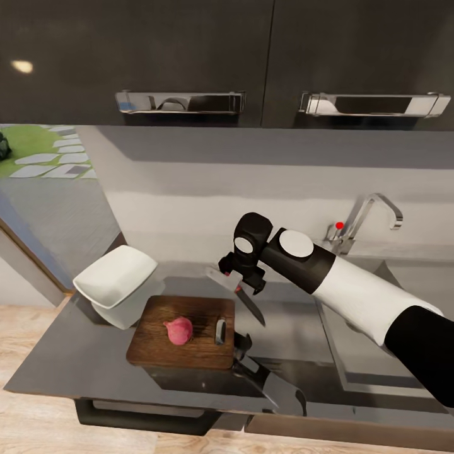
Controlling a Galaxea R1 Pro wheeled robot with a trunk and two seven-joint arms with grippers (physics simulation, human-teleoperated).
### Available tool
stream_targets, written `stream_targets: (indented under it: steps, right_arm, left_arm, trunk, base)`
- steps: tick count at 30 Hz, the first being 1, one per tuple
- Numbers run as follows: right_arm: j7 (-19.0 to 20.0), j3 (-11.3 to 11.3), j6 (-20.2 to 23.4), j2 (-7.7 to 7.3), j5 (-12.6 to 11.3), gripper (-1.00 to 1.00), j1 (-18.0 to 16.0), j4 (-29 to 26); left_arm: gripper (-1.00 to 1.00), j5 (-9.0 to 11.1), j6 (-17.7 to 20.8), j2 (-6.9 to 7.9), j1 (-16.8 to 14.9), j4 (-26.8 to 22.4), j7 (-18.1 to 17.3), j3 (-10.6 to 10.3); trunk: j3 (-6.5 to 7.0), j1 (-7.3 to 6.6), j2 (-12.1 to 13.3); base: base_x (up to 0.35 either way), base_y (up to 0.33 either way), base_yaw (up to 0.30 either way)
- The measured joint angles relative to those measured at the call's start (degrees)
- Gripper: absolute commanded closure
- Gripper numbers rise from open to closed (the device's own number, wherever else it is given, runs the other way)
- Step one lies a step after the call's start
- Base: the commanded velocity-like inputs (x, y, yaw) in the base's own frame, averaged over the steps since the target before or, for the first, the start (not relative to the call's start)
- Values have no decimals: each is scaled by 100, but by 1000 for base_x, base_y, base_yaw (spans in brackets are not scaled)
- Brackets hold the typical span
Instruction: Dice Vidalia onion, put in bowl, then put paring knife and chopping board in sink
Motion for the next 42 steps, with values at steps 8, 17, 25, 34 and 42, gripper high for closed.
stream_targets:
  steps: [8,17,25,34,42]
  right_arm:
    - [0,0,-1,1,8,-100,0,0]
    - [0,0,29,16,9,-100,0,4]
    - [-1,0,103,14,18,-100,0,5]
    - [-46,-1,338,3,24,-100,0,9]
    - [-78,-1,363,12,23,-100,0,9]
  left_arm:
    - [-100,-1,0,6,0,0,0,0]
    - [-100,0,-13,14,0,0,0,0]
    - [-100,0,-18,17,0,0,0,0]
    - [-100,-3,-18,18,0,0,0,0]
    - [-100,-3,-18,24,0,0,0,0]
  trunk:
    - [0,0,0]
    - [0,0,0]
    - [0,-3,-1]
    - [0,0,0]
    - [0,0,0]
  base:
    - [8,-7,0]
    - [5,0,0]
    - [205,0,0]
    - [81,0,0]
    - [3,0,0]
